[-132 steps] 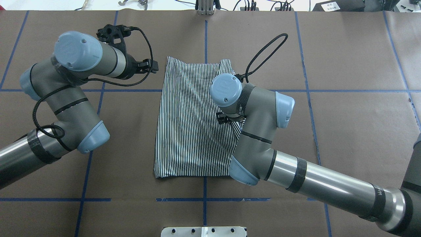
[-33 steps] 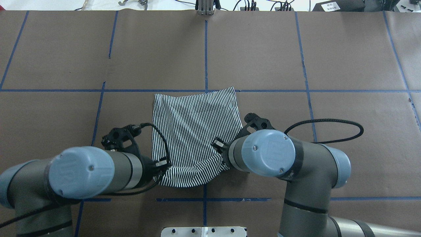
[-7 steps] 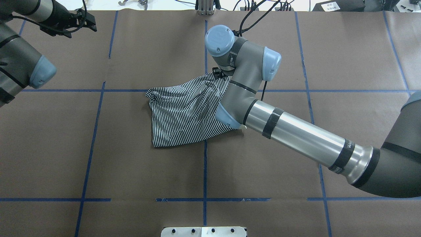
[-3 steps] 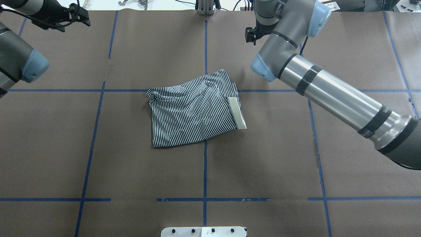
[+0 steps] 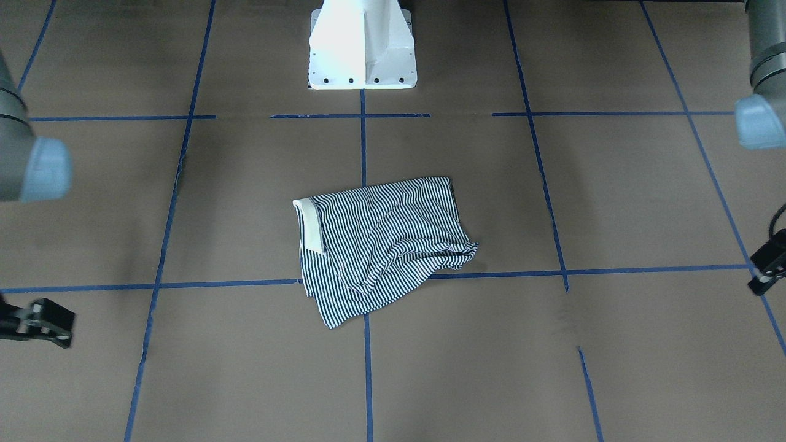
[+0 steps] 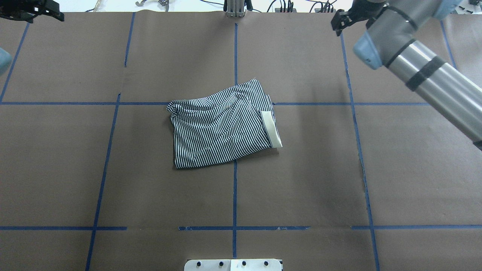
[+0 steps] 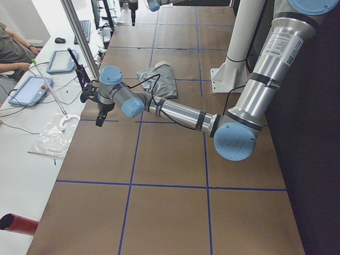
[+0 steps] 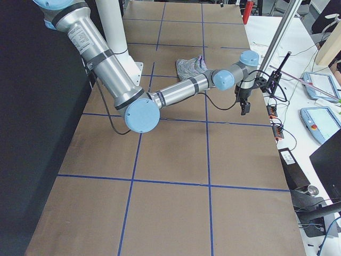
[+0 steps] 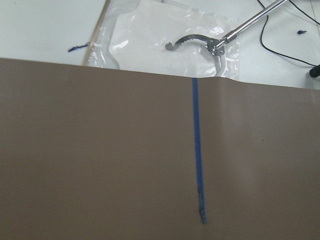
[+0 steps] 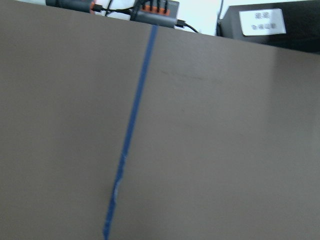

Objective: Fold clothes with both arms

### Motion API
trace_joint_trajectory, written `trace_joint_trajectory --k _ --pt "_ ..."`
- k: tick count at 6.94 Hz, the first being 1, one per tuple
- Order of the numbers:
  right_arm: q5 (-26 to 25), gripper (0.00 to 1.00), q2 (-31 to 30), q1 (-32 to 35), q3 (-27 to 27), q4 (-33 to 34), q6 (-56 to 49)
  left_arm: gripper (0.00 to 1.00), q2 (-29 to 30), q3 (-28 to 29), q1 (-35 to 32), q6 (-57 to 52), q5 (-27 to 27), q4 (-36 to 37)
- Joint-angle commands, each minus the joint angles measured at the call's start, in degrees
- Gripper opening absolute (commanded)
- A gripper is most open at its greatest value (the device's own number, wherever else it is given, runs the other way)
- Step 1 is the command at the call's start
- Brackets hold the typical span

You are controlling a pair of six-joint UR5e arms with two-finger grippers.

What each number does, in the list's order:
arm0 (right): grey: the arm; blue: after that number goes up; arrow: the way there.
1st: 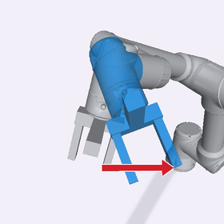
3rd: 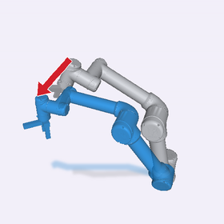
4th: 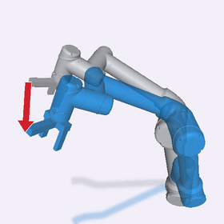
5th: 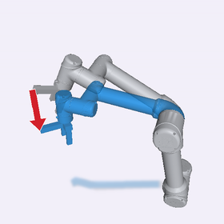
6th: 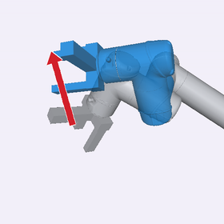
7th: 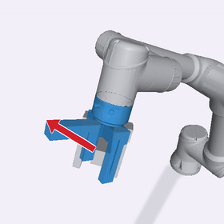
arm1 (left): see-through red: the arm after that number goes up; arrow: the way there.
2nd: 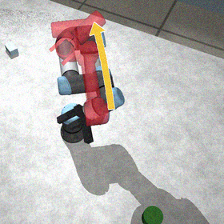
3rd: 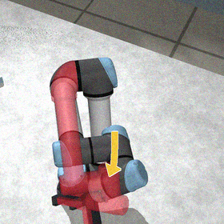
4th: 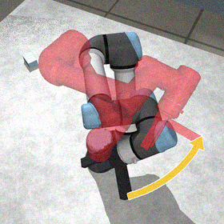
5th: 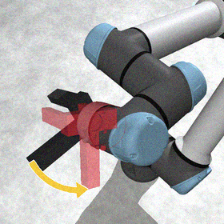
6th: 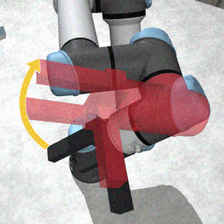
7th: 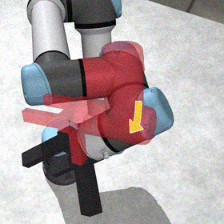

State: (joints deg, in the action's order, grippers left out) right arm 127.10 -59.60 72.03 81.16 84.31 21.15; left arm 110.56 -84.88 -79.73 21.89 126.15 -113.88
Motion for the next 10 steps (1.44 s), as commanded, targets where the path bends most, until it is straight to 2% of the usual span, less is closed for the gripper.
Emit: trace_joint_trajectory --k 1,2,3,4,5,6,7,8,10 --pt "5.17 1.0 -19.33 9.05 14.33 4.53 -15.36 1.0 -3.4 -1.95 -8.48 -31.22 0.23 13.79" --pt "8.13 1.0 -25.07 13.79 15.16 5.77 -24.14 1.0 -6.64 -2.22 -12.86 -44.52 0.41 18.04" --pt "9.47 1.0 -29.66 17.84 15.34 5.78 -28.75 1.0 -9.28 -4.83 -15.08 -47.17 0.67 20.51" --pt "9.31 1.0 -33.01 18.4 15.69 4.99 -28.97 1.0 -15.13 -10.6 -14.76 -46.94 2.85 18.97" --pt "8.52 1.0 -35.39 18.32 15.96 4.9 -29.33 1.0 -17.37 -9.26 -14.49 -47.11 -0.17 16.43" --pt "8.95 1.0 -35.24 18.32 16.14 4.9 -29.24 1.0 -18.44 -4.81 -14.32 -46.07 -2.03 12.75" --pt "9.39 1.0 -36.02 18.41 16.14 4.9 -29.15 1.0 -17.49 -5.29 -14.32 -37.27 -1.88 15.33" --pt "9.66 1.0 -36.73 18.5 15.44 5.07 -28.98 1.0 -17.39 -7.38 -14.32 -31.87 -1.09 20.92" --pt "9.92 1.0 -38.31 18.85 15.17 5.16 -28.36 1.0 -17.57 -9.15 -7.77 -23.17 7.23 22.21"
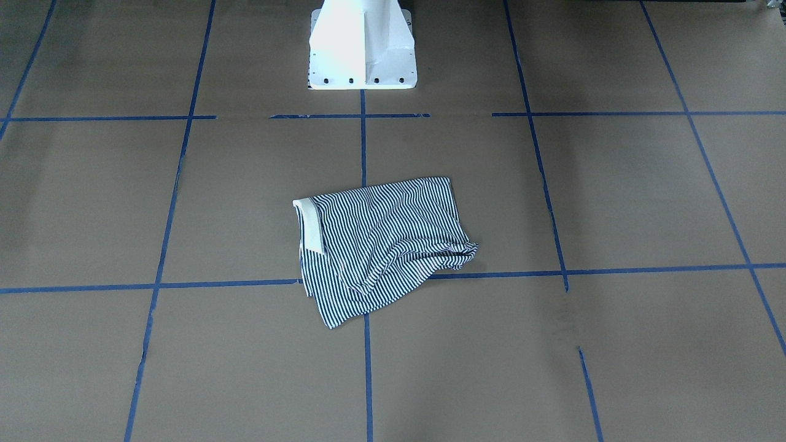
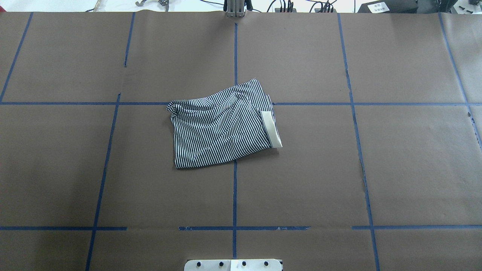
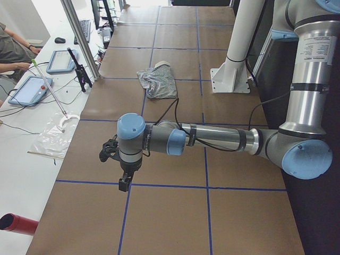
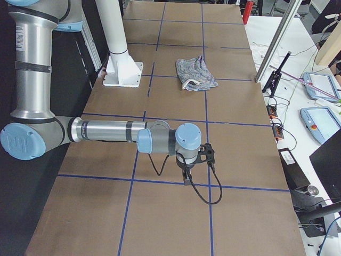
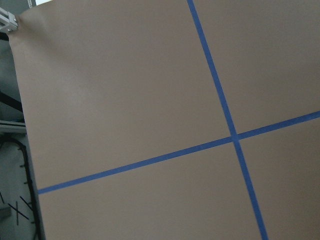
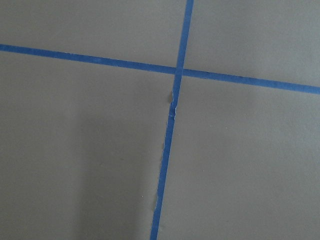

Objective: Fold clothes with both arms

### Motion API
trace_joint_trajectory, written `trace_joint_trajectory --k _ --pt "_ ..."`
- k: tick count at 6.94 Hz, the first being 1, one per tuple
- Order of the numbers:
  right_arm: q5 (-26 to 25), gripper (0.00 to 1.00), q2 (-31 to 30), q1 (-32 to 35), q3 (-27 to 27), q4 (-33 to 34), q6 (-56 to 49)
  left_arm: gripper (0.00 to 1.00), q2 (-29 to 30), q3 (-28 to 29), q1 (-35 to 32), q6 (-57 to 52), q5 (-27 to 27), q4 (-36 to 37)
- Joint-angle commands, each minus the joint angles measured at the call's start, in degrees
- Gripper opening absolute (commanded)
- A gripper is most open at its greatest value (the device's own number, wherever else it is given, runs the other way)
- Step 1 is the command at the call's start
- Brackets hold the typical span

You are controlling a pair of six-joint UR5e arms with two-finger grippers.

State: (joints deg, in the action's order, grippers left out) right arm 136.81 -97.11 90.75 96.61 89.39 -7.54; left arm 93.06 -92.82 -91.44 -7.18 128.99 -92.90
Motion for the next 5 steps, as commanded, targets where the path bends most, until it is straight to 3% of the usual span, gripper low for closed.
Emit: trace_joint_trajectory --k 1,5 --pt "-0.05 1.0 -0.8 0.13 -0.11 0.0 1.12 1.0 -0.42 -2.01 4.42 6.04 4.43 2.1" --pt "0.47 1.0 2.36 -0.22 2.8 0.61 11.04 1.0 -4.72 -2.98 3.9 -3.54 4.17 4.83"
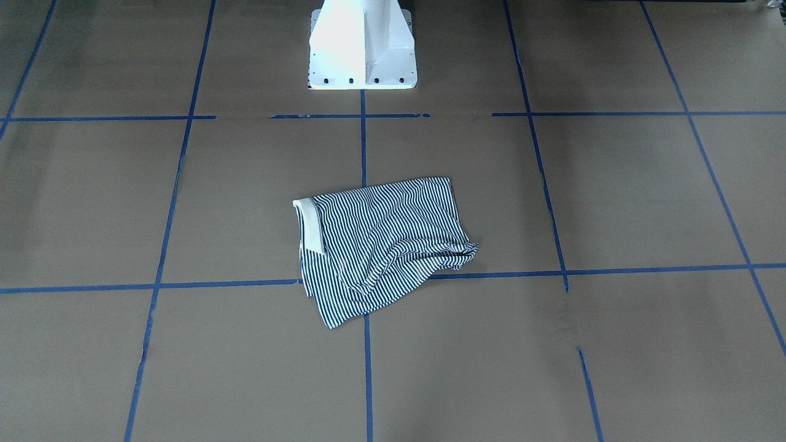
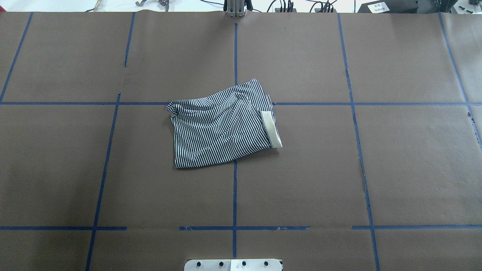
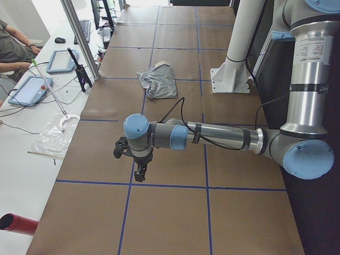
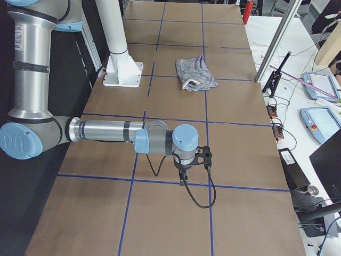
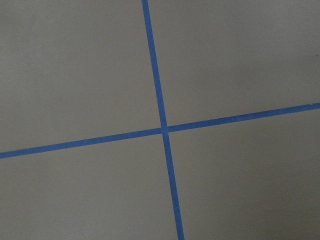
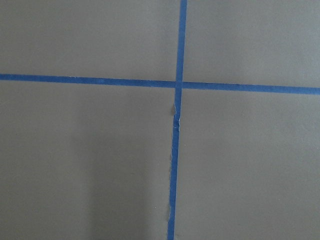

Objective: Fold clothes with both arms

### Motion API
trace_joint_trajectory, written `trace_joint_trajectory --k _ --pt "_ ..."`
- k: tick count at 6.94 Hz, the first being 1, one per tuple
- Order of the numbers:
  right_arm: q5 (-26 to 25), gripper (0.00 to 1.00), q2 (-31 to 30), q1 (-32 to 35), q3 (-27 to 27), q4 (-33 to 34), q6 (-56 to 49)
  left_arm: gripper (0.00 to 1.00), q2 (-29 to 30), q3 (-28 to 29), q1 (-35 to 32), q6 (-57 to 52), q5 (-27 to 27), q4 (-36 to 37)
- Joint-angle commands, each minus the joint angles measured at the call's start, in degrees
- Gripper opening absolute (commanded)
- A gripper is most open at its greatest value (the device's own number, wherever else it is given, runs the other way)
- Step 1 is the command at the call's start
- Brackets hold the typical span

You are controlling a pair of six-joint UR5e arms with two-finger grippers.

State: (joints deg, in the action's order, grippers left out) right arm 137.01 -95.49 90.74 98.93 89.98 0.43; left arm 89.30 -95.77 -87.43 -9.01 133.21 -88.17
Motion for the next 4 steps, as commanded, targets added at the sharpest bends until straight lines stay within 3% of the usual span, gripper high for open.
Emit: trace_joint_trajectory --k 1,4 --pt "1.06 1.0 0.74 -0.83 0.56 -0.24 4.82 1.0 -0.97 -0.03 -0.11 -1.71 -0.06 0.02" --pt "1.07 1.0 0.57 -0.92 0.47 -0.42 4.75 1.0 -0.97 0.23 -0.28 -1.71 -0.06 0.02"
